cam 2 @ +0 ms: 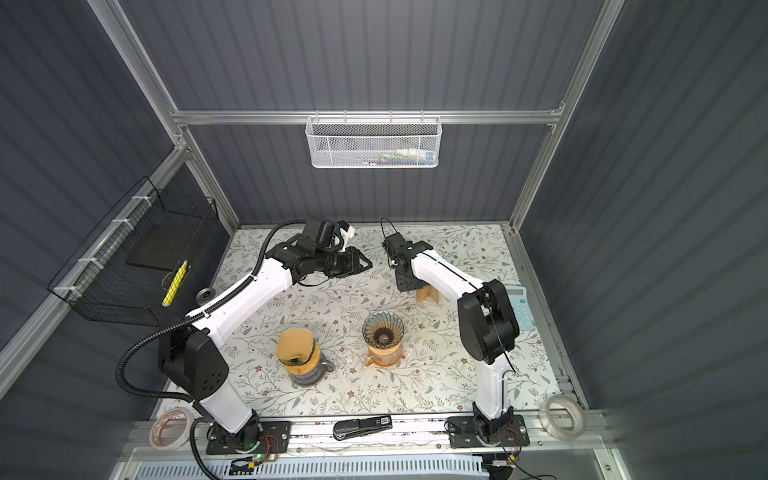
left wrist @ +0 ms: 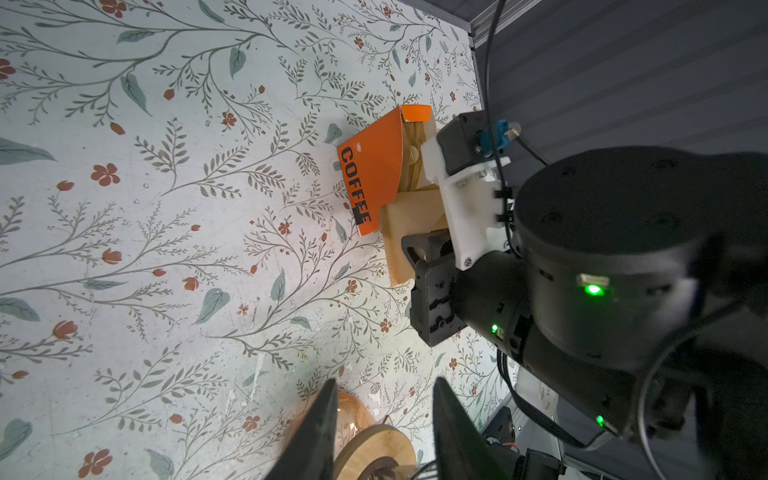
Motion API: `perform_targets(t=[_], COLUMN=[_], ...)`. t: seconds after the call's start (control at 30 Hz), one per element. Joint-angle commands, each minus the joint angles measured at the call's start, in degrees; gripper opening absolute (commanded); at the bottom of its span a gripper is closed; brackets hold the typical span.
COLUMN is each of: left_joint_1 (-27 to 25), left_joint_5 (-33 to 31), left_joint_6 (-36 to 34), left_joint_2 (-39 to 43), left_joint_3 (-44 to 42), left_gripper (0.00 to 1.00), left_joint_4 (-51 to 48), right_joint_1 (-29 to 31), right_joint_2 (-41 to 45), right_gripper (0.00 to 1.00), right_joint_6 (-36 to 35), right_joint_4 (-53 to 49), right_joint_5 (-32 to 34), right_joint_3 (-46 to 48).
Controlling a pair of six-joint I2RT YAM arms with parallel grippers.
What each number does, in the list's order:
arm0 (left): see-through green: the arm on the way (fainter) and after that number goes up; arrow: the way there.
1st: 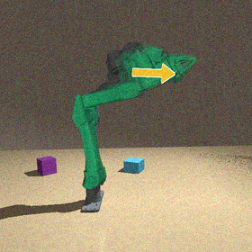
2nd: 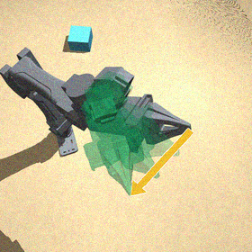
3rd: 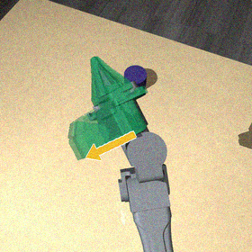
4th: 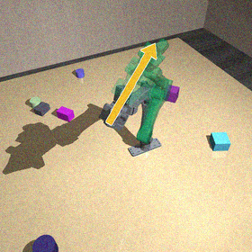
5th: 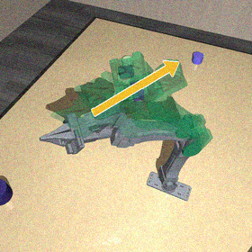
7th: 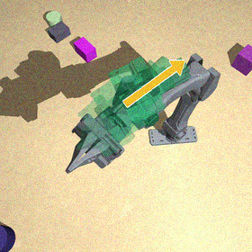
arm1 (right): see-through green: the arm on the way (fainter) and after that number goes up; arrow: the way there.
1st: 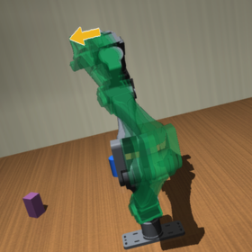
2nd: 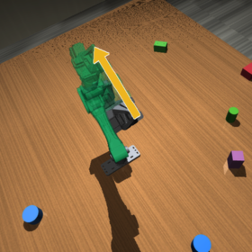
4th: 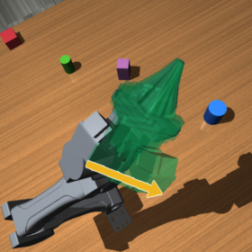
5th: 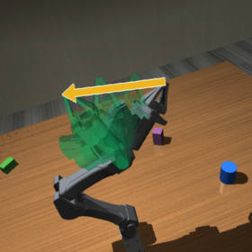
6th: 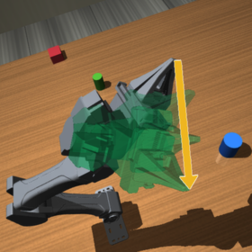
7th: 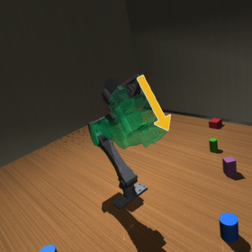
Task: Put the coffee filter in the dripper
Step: 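Pull the brown paper filter up out of the box with the right gripper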
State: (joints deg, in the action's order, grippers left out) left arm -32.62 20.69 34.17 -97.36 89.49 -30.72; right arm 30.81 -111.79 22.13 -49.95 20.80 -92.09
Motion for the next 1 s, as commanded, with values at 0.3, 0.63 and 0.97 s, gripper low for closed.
perform_targets(t=[0.3, 0.63, 0.97], left_joint_1=[0.3, 0.28, 0.36], left_joint_5=[1.02, 0.19, -0.46], left_joint_6=[0.48, 0.41, -0.29], left_joint_2=[0.87, 1.56, 2.17], left_joint_3=[-0.28, -0.11, 0.68], left_gripper=[0.39, 0.38, 0.38], left_joint_4=[0.05, 0.22, -1.29], right_joint_1=[0.25, 0.53, 0.94], right_joint_2=[2.1, 4.52, 8.31], right_gripper=[0.0, 0.0, 0.0], right_joint_6=[1.2, 0.93, 0.15], right_joint_4=[-2.01, -2.84, -4.96], right_joint_5=[-1.02, -2.4, -5.55], right_joint_3=[-1.77, -3.91, -6.8])
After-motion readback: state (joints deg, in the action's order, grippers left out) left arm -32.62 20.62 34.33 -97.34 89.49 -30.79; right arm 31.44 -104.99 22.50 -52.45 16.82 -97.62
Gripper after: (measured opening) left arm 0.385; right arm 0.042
